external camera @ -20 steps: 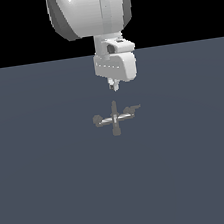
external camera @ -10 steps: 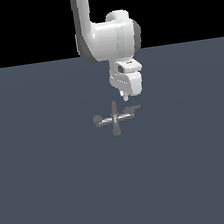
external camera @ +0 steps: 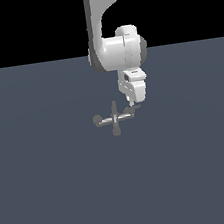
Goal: Turn on the faucet by rotating a designated handle.
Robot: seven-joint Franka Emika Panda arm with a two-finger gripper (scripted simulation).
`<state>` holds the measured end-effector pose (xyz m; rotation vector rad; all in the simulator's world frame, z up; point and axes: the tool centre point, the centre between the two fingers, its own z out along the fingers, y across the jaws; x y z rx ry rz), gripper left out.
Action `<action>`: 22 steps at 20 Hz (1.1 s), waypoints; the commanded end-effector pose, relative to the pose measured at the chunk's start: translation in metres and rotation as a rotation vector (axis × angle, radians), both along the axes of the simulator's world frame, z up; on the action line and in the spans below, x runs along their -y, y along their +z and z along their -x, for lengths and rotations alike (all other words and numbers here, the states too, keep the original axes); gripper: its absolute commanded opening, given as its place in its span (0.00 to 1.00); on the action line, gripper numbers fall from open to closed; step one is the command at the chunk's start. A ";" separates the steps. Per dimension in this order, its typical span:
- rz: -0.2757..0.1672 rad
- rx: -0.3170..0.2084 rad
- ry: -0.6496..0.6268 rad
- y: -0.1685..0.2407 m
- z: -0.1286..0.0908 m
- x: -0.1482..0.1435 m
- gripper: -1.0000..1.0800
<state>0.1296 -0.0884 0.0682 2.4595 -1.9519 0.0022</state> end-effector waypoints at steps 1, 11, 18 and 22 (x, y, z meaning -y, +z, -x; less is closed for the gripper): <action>-0.001 0.000 -0.016 -0.005 -0.004 0.004 0.00; -0.002 0.000 -0.026 -0.007 -0.006 0.007 0.00; -0.002 0.000 -0.026 -0.007 0.007 0.021 0.00; -0.002 0.000 -0.026 -0.007 0.015 0.031 0.00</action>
